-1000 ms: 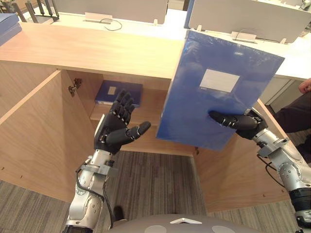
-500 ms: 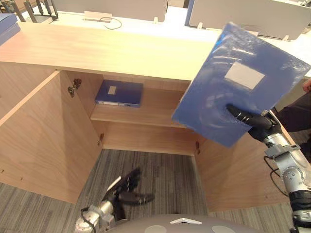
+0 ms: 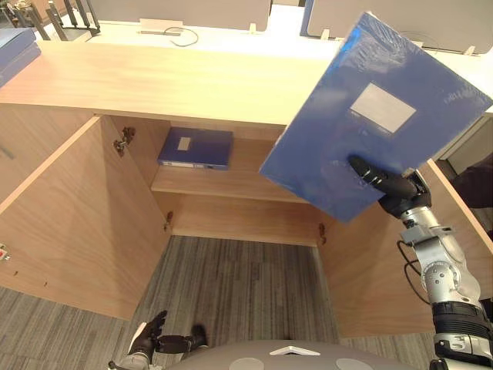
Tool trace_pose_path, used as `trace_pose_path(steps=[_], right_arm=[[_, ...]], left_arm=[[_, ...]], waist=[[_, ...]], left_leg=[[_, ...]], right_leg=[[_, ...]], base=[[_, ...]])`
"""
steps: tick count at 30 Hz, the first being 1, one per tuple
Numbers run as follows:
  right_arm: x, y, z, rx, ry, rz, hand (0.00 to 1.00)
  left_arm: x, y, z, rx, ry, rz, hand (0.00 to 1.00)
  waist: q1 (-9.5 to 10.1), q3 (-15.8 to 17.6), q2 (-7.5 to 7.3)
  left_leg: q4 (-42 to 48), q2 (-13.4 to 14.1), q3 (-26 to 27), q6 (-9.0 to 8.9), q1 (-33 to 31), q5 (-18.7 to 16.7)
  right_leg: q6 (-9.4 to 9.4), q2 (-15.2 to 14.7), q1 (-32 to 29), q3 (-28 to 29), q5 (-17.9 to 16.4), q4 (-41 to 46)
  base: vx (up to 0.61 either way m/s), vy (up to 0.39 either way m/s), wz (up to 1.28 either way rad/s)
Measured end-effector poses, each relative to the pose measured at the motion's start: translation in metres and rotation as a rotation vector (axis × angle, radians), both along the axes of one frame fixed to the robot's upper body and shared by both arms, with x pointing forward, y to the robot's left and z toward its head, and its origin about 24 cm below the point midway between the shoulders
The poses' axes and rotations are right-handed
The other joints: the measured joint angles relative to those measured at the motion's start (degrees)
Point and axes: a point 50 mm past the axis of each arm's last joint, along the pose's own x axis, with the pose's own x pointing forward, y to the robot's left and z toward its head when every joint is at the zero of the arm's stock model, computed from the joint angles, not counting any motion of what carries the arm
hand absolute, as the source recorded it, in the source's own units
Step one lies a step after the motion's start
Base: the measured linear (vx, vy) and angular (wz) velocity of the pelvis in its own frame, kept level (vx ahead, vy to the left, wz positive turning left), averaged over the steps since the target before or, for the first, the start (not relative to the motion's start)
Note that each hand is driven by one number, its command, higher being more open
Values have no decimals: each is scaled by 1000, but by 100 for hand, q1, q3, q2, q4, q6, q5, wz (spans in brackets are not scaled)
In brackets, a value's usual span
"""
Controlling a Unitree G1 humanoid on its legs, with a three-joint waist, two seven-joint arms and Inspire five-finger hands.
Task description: Walk over to the cabinet, pick up the folder, carry it to the office cabinet, place the folder inside the office cabinet, then close the office cabinet door
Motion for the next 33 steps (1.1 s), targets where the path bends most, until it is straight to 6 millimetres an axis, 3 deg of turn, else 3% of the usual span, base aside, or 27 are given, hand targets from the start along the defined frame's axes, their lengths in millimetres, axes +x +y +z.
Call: trace_pose_path(steps=[2,6,10,18,22,23,25,28,32,33], right_arm=[[6,13,22,-38,-89,80,0],[9,34,34,-83,-147,211,0],[8,56,28,-100,-136,341,0],[7,73,16,-119,-81,437,0],[5,78,10,-116,-59,459,0],[5,78,10,-116,-60,460,0],[7,78,13,-129,-67,463,0],[9,78,16,-168,-56,486,0],[12,79,21,-178,-64,494,0],[13,79,24,-182,-74,490,0]], left_arm=[[0,-2,-1,-1,-2,4,100],[1,-2,0,10,-6,12,100],[1,-1,0,16,-11,24,100],[1,-1,0,17,-9,16,100],[11,-4,1,13,-28,-18,100],[17,-5,2,12,-43,-31,100],[44,-8,10,7,-131,-69,100],[73,-18,23,-7,-248,-139,100],[90,-22,34,-16,-327,-159,100],[96,-24,38,-20,-354,-169,100]], waist=[[-1,15,-25],[52,-6,-99],[164,-37,-189],[169,-40,-199],[165,133,-181],[165,213,-195],[242,578,-117],[314,996,204],[305,1321,301],[325,1425,388]], left_leg=[[0,12,6,6,38,6],[-1,38,6,-6,85,-2],[-2,76,-30,-19,83,11],[2,72,-70,-16,86,25],[211,43,-179,-18,-36,-37],[475,42,-229,-16,-208,-157],[1823,113,-407,31,-959,-722],[3321,275,-620,52,-1835,-1396],[4040,213,-664,50,-2444,-1652],[4368,260,-688,137,-2654,-1776]], right_leg=[[-3,11,37,1,2,-2],[-27,37,56,1,-16,-2],[-55,77,70,-21,-37,6],[-55,73,89,-61,-41,37],[-43,-101,-141,-128,-314,685],[-55,-161,-244,-148,-387,874],[-80,-314,-633,-149,-672,1599],[-67,-514,-1260,-116,-1231,2759],[-93,-810,-1924,63,-1546,3621],[-73,-829,-2101,142,-1649,3913]], base=[[0,0,0],[0,0,0],[-5,-9,2],[-3,-2,2],[-21,11,12],[-121,15,24],[-192,22,13],[-205,50,6],[-124,59,1],[-81,72,-12]])
